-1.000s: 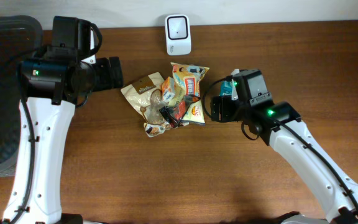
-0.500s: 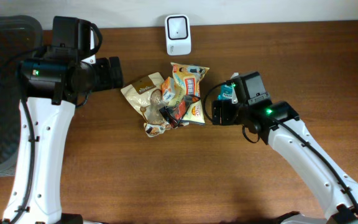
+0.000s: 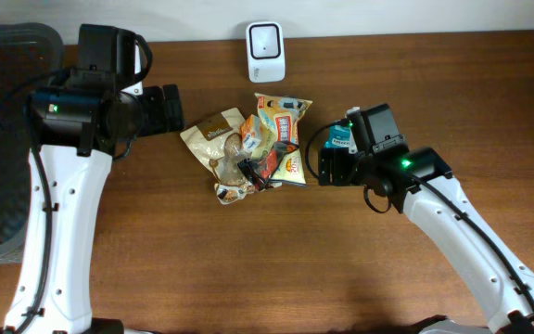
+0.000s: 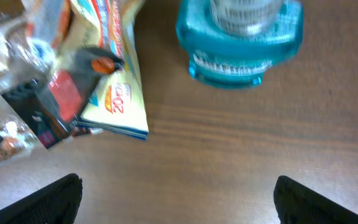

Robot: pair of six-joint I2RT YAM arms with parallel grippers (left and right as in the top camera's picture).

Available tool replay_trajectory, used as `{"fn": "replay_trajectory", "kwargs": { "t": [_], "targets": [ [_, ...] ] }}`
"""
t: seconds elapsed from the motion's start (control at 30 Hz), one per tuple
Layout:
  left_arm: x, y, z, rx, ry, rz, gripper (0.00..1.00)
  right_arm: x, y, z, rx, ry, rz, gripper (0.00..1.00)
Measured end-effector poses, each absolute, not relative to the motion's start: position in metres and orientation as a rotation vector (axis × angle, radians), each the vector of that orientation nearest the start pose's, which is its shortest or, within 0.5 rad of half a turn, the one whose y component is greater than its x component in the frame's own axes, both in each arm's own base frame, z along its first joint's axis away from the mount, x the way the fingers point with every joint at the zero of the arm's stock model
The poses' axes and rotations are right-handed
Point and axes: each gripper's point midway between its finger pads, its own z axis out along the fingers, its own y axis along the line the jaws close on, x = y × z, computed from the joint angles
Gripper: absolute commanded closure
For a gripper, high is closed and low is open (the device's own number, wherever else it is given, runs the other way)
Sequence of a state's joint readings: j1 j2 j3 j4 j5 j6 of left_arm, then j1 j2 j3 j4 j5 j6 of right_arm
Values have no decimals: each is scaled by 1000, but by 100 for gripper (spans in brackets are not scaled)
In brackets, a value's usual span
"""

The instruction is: Scan the item barcode

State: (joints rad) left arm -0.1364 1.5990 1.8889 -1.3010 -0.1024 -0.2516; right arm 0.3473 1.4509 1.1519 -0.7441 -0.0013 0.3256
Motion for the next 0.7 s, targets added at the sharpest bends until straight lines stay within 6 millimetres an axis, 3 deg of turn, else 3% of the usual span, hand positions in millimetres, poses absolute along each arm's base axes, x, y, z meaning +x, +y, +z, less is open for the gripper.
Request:
{"fn": "replay_trajectory", "kwargs": {
  "t": [0.23,0.33,0.5,0.7],
  "targets": [
    [374,-34,297,-186,2567,-13,1,360,131,161,-20,2543,273,2],
    [374,-34,297,-186,2566,-13,1,362,131,153,-18,2562,261,2],
    [374,-34,297,-186,2567,-13,1,365,131,120,-17,2649,222,2],
    [374,-34,297,-186,2567,-13,1,371,133,118,-17,2637,227,2]
  ]
}}
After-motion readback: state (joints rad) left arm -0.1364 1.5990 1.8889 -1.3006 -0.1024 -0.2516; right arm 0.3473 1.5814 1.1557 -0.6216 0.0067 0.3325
